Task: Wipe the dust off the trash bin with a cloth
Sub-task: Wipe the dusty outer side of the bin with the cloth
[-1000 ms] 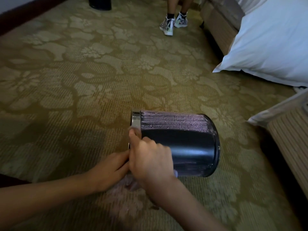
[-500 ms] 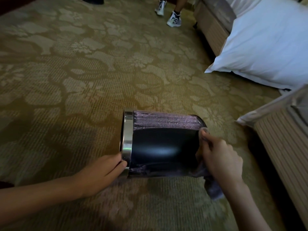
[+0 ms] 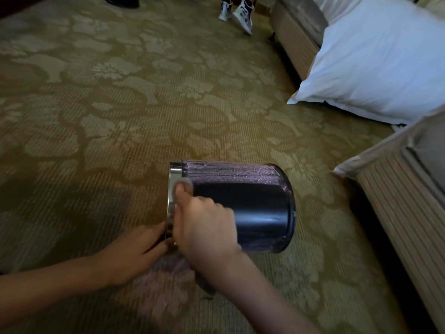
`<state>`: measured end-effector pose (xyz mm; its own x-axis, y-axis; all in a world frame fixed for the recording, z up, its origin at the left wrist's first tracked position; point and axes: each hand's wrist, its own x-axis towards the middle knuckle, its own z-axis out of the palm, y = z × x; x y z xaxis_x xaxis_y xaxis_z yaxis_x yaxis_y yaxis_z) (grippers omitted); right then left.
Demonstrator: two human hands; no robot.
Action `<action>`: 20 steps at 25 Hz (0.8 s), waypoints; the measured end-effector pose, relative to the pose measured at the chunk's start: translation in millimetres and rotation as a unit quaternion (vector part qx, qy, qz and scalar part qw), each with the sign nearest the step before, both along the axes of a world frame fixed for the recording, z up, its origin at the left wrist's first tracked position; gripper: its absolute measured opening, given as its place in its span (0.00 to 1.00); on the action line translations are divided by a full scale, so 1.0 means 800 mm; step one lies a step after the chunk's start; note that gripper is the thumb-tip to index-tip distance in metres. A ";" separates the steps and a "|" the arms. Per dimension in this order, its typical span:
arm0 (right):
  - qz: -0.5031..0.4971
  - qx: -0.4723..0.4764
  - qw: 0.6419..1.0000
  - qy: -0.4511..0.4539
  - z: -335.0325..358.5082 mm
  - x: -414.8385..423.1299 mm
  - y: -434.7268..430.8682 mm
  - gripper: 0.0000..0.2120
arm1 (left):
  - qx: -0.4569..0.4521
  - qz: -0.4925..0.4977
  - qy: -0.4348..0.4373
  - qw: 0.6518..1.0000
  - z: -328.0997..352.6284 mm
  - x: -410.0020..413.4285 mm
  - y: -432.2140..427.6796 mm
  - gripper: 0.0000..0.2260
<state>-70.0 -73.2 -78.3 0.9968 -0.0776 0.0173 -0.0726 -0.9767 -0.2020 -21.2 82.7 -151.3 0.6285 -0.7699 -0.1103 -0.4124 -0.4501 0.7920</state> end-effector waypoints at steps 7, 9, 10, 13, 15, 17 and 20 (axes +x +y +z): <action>-0.173 -0.069 0.983 0.012 0.012 -0.028 -0.108 0.13 | 0.048 0.015 -0.001 0.999 0.001 -0.004 -0.002 0.12; -0.286 -0.025 0.958 0.027 0.021 -0.046 -0.160 0.19 | 0.052 0.021 -0.001 0.998 0.004 -0.008 -0.007 0.09; -0.311 0.003 0.950 0.024 0.023 -0.054 -0.174 0.21 | 0.056 0.022 0.000 0.998 0.003 -0.009 -0.008 0.10; -0.287 0.035 0.957 0.012 0.020 -0.059 -0.176 0.20 | 0.019 0.050 0.092 0.994 0.006 -0.003 -0.008 0.13; -0.294 0.054 0.954 0.003 0.015 -0.058 -0.174 0.20 | -0.053 0.070 0.170 0.982 0.011 0.006 -0.011 0.16; -0.305 0.083 0.949 0.001 0.009 -0.059 -0.181 0.20 | -0.072 0.087 0.201 0.973 0.018 0.012 -0.017 0.13; -0.314 0.120 0.942 0.004 0.006 -0.065 -0.186 0.19 | -0.052 0.080 0.182 0.979 0.024 0.010 -0.023 0.14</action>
